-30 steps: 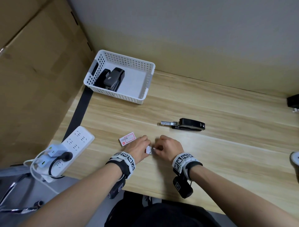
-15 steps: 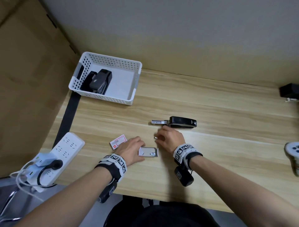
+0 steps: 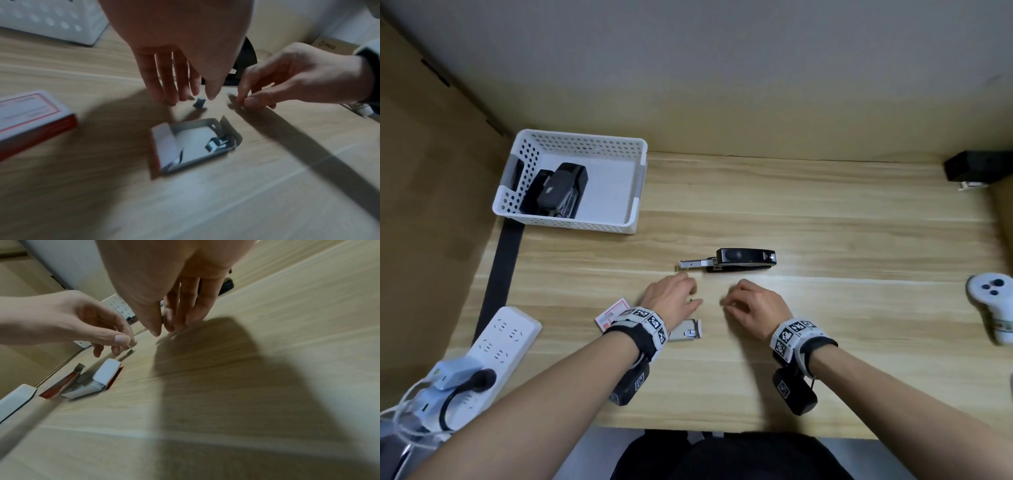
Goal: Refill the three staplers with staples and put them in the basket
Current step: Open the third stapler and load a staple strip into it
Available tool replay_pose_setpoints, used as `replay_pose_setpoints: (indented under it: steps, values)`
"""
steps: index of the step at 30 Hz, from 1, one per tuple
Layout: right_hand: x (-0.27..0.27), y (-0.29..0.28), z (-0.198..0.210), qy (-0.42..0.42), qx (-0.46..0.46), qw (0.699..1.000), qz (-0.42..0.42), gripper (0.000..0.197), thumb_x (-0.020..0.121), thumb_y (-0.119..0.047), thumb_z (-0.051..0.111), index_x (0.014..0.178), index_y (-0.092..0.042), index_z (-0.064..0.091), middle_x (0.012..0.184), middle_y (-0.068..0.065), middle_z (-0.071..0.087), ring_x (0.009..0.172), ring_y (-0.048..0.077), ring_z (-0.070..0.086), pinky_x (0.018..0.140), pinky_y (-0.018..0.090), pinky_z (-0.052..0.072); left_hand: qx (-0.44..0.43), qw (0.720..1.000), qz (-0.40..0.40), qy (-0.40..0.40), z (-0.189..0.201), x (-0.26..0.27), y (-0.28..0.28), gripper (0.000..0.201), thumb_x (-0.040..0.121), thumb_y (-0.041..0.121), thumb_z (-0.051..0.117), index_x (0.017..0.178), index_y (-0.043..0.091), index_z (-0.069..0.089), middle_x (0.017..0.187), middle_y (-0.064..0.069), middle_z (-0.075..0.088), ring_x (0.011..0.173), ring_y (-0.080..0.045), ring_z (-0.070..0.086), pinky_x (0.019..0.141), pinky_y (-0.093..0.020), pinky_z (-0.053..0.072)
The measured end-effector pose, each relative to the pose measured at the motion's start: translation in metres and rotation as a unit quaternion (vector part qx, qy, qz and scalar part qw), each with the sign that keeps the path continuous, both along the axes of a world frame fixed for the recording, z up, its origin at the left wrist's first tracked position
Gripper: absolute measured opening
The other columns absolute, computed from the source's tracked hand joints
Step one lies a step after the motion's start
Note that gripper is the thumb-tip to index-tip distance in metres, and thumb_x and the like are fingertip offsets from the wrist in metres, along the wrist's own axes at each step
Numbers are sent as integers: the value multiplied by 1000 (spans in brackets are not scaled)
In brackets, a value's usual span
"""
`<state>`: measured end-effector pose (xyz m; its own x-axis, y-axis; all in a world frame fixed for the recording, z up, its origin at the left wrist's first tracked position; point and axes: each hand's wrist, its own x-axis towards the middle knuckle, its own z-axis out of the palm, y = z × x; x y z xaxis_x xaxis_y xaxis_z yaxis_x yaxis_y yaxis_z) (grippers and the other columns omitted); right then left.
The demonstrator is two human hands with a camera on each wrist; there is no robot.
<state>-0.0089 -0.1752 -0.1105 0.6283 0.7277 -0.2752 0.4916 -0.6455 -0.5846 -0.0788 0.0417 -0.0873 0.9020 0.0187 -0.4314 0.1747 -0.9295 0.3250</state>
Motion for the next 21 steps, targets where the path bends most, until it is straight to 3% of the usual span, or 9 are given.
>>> replay_pose_setpoints:
  steps: [2,5,9,15,17,21]
  values:
    - [0,-10,1,5,-6,1000,0,14,90,-33,60,101,-33,70,108,-15,58,92,9,62,73,27,51,6,1000,19,21,-2,10,-6,22,89,46,61,96,25,63,103,5,62,94,-21,60,76,-33,48]
    - [1,-18,1,14,-18,1000,0,16,91,-32,57,103,-34,69,110,-15,57,93,9,61,73,26,49,-35,996,64,49,-6,17,-8,5,86,27,66,88,24,70,95,4,68,91,-20,64,78,-31,51]
    - [3,-18,-1,22,-25,999,0,18,92,-31,54,104,-34,68,111,-16,56,95,10,61,75,30,51,-124,984,119,54,-9,16,-2,13,84,10,67,92,17,75,83,5,68,84,-15,67,81,-29,54]
    - [4,-4,2,27,14,999,-14,16,92,-38,57,101,-32,69,104,-16,59,91,8,60,75,28,50,-212,940,258,66,-14,8,2,7,84,9,73,84,15,75,75,-1,74,72,-19,71,75,-37,61]
    - [5,2,3,26,18,999,-21,16,92,-39,57,99,-31,69,101,-16,59,89,9,60,74,28,49,-201,942,262,57,-16,10,3,10,84,12,74,79,20,76,73,3,74,72,-15,71,76,-33,59]
    - [8,8,6,19,1,1000,-21,19,93,-36,52,100,-26,68,99,-12,59,87,15,60,72,32,49,-153,967,202,30,-15,14,1,7,82,14,74,81,20,78,85,6,75,81,-10,66,82,-25,52]
